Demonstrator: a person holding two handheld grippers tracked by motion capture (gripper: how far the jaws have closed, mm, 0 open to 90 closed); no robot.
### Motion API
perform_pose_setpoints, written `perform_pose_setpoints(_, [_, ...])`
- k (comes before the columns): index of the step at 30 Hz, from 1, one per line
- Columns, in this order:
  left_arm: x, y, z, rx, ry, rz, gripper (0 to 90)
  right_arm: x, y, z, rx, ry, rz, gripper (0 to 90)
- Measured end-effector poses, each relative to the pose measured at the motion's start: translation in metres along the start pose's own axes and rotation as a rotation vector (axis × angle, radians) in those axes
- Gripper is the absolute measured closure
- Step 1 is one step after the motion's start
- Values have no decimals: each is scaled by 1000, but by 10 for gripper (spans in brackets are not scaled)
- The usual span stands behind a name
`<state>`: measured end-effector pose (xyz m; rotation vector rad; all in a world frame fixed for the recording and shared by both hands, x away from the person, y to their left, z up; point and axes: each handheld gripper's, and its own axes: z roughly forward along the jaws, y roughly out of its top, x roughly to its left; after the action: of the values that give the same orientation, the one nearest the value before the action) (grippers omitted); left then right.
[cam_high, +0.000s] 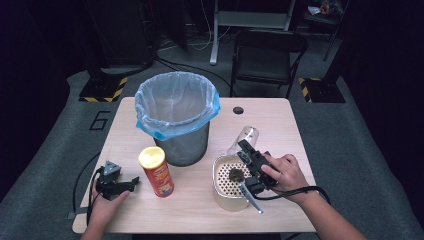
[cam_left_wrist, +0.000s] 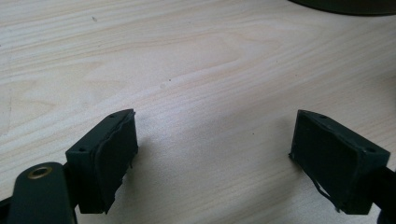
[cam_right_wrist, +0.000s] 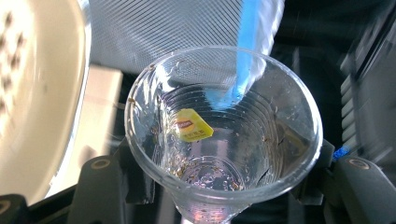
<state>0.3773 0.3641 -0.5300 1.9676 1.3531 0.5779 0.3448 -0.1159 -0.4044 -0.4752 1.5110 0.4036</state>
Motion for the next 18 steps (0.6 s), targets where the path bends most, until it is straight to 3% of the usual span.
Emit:
perform_pose_setpoints(1, [0,0,0,0,0,0,143,0,0,0,0,0,0,375])
perform_pose_setpoints(2, [0,0,0,-1,0,0,143,-4,-5,1,22,23,254,375])
perform_pose_setpoints(4, [0,0,0,0,0,-1,143,-12,-15,2,5,66,468,376])
perform_pose_setpoints(5, [0,0,0,0,0,-1,143,-12,-15,2,5,66,468,376])
perform_pose_setpoints(6, [0,0,0,-1,0,0,143,-17,-25,3,-18,89,677,376])
perform_pose_setpoints(10, [0,0,0,-5,2,-2,143,-26,-46,3,-47,166,1062,376])
perform_pose_setpoints(11, [0,0,0,-5,2,-2,143,-26,-46,3,-47,166,1062,376])
perform_pose_setpoints(12, [0,0,0,0,0,-1,143,-32,-56,4,-86,223,1244,375])
perform_pose_setpoints(13, [0,0,0,-1,0,-1,143,-35,-61,4,-100,248,1334,374])
perform_pose_setpoints(15, [0,0,0,-1,0,-1,143,-39,-70,5,-119,297,1469,374])
perform_pose_setpoints(16, [0,0,0,-1,0,0,143,-39,-70,5,-119,297,1469,374])
perform_pose_setpoints(17, [0,0,0,-1,0,-1,143,-44,-77,8,-133,348,1577,375])
perform_pose_setpoints(18, [0,0,0,-1,0,-1,143,-46,-79,9,-134,354,1608,375])
